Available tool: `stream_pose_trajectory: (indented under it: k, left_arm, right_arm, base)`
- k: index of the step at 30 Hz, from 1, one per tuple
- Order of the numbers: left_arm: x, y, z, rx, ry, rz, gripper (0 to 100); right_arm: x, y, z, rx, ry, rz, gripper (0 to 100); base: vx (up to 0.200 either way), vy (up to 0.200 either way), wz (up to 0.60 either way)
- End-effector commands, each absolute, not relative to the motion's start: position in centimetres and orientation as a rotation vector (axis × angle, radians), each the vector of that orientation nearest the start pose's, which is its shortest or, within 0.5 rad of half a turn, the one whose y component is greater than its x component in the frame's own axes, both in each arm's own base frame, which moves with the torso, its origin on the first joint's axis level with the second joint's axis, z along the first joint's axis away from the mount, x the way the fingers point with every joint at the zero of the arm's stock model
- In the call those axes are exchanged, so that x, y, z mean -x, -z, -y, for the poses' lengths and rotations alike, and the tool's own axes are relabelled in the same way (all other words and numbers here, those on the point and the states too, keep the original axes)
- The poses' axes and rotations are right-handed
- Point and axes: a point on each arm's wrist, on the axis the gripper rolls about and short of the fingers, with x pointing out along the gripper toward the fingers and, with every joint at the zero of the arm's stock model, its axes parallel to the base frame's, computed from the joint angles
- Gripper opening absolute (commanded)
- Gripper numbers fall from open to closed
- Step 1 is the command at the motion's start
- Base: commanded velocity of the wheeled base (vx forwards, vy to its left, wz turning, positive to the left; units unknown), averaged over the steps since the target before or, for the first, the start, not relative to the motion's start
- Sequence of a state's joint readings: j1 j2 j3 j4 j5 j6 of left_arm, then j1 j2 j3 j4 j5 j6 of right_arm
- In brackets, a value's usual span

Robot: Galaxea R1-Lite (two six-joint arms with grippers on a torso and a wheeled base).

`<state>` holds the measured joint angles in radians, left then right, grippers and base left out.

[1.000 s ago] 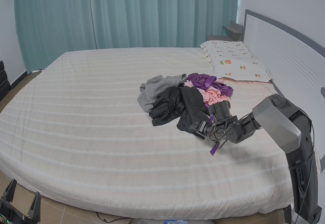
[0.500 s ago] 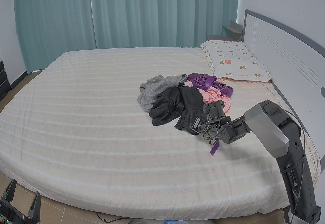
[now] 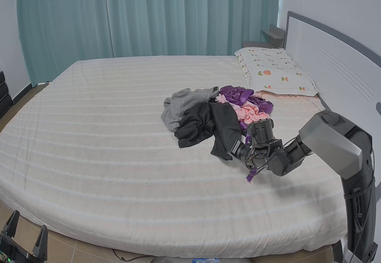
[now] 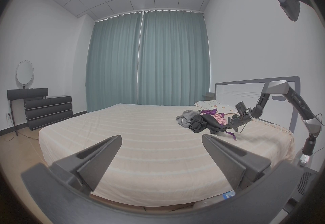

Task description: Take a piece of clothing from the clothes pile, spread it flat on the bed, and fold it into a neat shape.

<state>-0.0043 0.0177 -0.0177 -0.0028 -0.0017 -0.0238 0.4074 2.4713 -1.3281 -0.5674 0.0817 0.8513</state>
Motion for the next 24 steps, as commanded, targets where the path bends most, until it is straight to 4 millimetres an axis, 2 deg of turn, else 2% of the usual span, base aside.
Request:
stream_pose_trajectory:
  k: [1,4,6,7,8,12,13,15,18,20,21,22,24]
  left_arm:
    - [2.3,-7.6,0.0,0.061,-0.006,0.005,100]
    - [2.3,-7.7,0.0,0.060,-0.007,0.016,100]
    - [2.3,-7.7,0.0,0.060,-0.007,0.016,100]
    - [3.7,-13.3,-0.1,0.157,0.002,0.243,100]
    - [3.6,-14.7,-0.1,0.186,0.001,0.264,100]
    - [3.0,-14.7,0.1,0.096,0.087,0.205,100]
    - [2.9,-14.6,0.1,0.092,0.092,0.200,100]
    - [1.6,-14.7,0.1,0.093,0.137,0.083,100]
    - [-0.2,-15.3,0.2,0.095,0.153,-0.018,100]
    - [-1.6,-16.3,0.4,0.096,0.176,-0.073,100]
    - [-1.9,-16.4,0.4,0.097,0.179,-0.085,100]
    - [-3.5,-16.8,0.5,0.095,0.193,-0.147,100]
    - [-5.9,-17.0,0.8,0.095,0.206,-0.217,100]
  right_arm:
    - [-34.3,-9.6,-18.0,-0.771,-0.402,-0.558,0]
    - [-30.7,-12.6,-17.5,-0.778,-0.462,-0.516,0]
    - [-30.7,-12.6,-17.5,-0.778,-0.462,-0.516,0]
    - [-28.2,-15.3,-17.3,-0.784,-0.502,-0.464,0]
    - [-27.4,-16.3,-17.3,-0.785,-0.513,-0.438,0]
    - [-24.6,-20.0,-17.6,-0.797,-0.589,-0.346,0]
    - [-24.5,-20.1,-17.6,-0.797,-0.592,-0.344,0]
    - [-23.7,-22.1,-17.2,-0.795,-0.607,-0.322,0]
    - [-23.6,-24.2,-16.9,-0.782,-0.615,-0.274,0]
    - [-23.5,-26.3,-16.2,-0.794,-0.616,-0.195,0]
    - [-23.5,-26.6,-16.0,-0.798,-0.616,-0.183,0]
    - [-23.3,-27.8,-15.8,-0.807,-0.625,-0.145,0]
    - [-23.2,-28.2,-15.8,-0.798,-0.630,-0.142,0]
  base:
    - [0.000,0.000,0.00]
    - [0.000,0.000,0.00]
    - [0.000,0.000,0.00]
    - [0.000,0.000,0.00]
    - [0.000,0.000,0.00]
    - [0.000,0.000,0.00]
    - [0.000,0.000,0.00]
    - [0.000,0.000,0.00]
    - [0.000,0.000,0.00]
    - [0.000,0.000,0.00]
    - [0.000,0.000,0.00]
    - [0.000,0.000,0.00]
    - [0.000,0.000,0.00]
